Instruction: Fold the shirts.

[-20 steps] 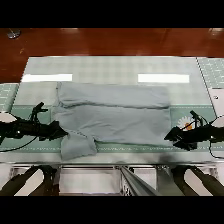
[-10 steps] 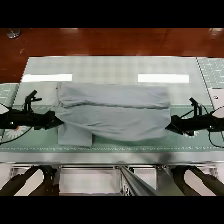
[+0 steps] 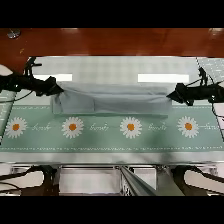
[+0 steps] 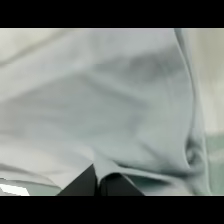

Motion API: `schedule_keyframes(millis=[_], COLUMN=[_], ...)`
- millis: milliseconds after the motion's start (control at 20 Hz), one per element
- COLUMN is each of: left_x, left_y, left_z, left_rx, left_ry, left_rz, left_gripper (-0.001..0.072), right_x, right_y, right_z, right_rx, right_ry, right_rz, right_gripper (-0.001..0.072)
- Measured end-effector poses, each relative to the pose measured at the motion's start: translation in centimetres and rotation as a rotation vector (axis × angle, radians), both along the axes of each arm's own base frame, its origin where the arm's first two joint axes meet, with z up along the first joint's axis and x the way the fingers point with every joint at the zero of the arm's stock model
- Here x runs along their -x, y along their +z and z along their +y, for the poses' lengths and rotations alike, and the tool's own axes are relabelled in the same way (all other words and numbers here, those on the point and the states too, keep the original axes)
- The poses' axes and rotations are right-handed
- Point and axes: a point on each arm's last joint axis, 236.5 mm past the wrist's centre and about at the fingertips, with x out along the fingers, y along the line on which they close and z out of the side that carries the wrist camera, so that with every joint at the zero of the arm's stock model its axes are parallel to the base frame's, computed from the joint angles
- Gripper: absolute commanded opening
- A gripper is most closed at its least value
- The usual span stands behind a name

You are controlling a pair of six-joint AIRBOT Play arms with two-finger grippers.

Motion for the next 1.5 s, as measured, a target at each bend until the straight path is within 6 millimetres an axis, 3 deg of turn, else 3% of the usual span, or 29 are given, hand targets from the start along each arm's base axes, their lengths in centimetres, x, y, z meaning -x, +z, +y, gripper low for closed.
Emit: schedule_keyframes(millis=[100,150,200,250,300,400,500,700,850,1000,1050,1100,1150,1200,1250,1500], left_x=[-2.7,-3.5,-4.2,-4.5,-4.6,-4.1,-3.1,-1.9,-2.4,-2.2,-1.7,-1.5,-1.1,-0.8,-0.5,0.5], left_y=[-0.6,-1.0,-1.6,-2.1,-2.6,-3.4,-3.9,-2.6,-0.1,1.8,2.0,2.1,2.2,2.3,2.3,2.8], left_z=[0.1,0.0,0.0,-0.2,-0.3,0.1,1.9,5.7,5.2,2.3,1.1,0.0,-1.2,-2.3,-3.3,-7.6], left_rx=[0.009,0.014,0.018,0.024,0.027,0.004,-0.050,-0.129,-0.124,-0.103,-0.097,-0.094,-0.088,-0.086,-0.081,-0.051], left_ry=[0.006,0.003,0.001,-0.006,-0.014,-0.044,-0.067,-0.026,0.032,0.017,-0.007,-0.031,-0.060,-0.087,-0.111,-0.207], left_rz=[0.012,0.020,0.035,0.049,0.068,0.107,0.145,0.154,0.039,-0.052,-0.058,-0.067,-0.071,-0.076,-0.078,-0.106], left_gripper=[0.0027,0.0072,0.0414,0.0691,0.0703,0.0702,0.0701,0.0701,0.0701,0.0701,0.0701,0.0699,0.0687,0.0433,0.0020,0.0027], right_x=[-2.4,-3.5,-4.3,-5.0,-5.5,-6.2,-6.2,-3.8,-2.2,-1.3,-1.1,-0.9,-0.7,-0.5,-0.7,0.1], right_y=[0.0,-0.1,-0.3,-0.6,-0.8,-1.0,-1.2,-3.3,-5.6,-7.0,-7.2,-7.6,-8.0,-8.2,-7.8,-2.4], right_z=[0.0,0.0,0.0,-0.1,-0.2,-0.8,-2.4,-5.1,-4.4,-2.1,-1.1,-0.4,-0.2,-0.1,0.2,-0.1], right_rx=[-0.014,-0.023,-0.030,-0.035,-0.042,-0.051,-0.049,-0.008,0.004,-0.012,-0.023,-0.022,-0.011,0.003,0.000,0.068], right_ry=[-0.003,-0.007,-0.010,-0.014,-0.018,-0.032,-0.053,-0.069,-0.039,0.013,0.029,0.048,0.061,0.076,0.083,0.158], right_rz=[-0.016,-0.021,-0.024,-0.024,-0.022,-0.022,-0.012,0.093,0.182,0.239,0.252,0.264,0.273,0.279,0.268,0.165], right_gripper=[0.0017,0.0116,0.0472,0.0622,0.0623,0.0622,0.0622,0.0621,0.0622,0.0619,0.0559,0.0224,0.0017,0.0016,0.0016,0.0016])
